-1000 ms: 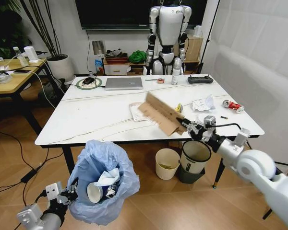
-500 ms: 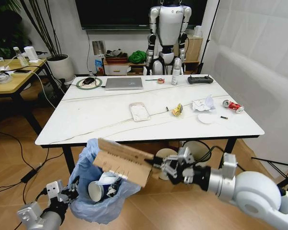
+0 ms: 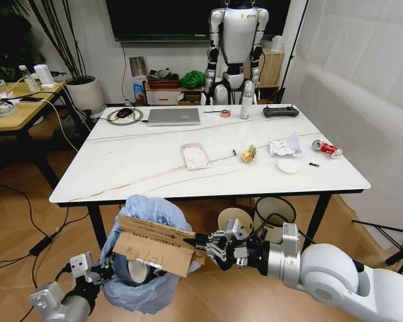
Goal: Pick up the trash bin and place the trash from the table into it.
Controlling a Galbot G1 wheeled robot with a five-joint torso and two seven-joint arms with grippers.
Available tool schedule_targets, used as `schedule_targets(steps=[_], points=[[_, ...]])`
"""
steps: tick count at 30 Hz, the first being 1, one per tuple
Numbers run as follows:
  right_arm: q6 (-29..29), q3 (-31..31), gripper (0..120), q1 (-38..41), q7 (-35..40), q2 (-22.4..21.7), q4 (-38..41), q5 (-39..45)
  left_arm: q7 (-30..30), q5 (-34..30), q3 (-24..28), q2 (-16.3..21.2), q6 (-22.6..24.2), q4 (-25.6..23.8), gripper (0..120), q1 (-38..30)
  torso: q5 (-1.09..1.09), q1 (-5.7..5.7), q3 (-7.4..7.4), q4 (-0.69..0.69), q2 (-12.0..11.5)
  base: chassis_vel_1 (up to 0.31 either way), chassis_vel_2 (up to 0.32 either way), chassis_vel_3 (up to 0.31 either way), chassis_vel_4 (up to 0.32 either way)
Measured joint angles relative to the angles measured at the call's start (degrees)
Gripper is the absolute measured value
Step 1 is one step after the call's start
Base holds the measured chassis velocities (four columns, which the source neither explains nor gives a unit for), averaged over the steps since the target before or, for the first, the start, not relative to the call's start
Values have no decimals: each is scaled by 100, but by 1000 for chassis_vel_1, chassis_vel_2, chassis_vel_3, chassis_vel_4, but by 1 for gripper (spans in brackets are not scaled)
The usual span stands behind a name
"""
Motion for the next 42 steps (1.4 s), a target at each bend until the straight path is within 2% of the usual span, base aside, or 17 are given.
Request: schedule_targets(steps=[6,13,20,28,34,42], points=[[-92,81,0,-75,63,-78,32,-25,3,38,-6,0,4,-126,1,80,1,0,0,0,0,0,0,0,0],[-457,698,0,-650,659,-821,607,119,10,228,17,-23,4,-169,1,96,0,0,-1,-1,0,0,0,0,0],[-723,1079,0,-650,1194,-1066,1121,596,53,309,85,-82,-10,-104,1,56,0,0,-1,0,0,0,0,0,0],[-867,957,0,-535,1444,-916,1410,760,87,331,87,-121,-11,-112,1,78,1,0,-1,0,1,0,0,0,0],[-868,454,0,-234,1442,-638,1346,622,127,326,92,-178,-11,-175,1,98,1,-1,-1,-1,1,0,0,0,0],[-884,-344,0,710,1490,-195,923,611,129,329,88,-223,-7,-210,1,132,0,0,0,0,1,0,0,0,0]])
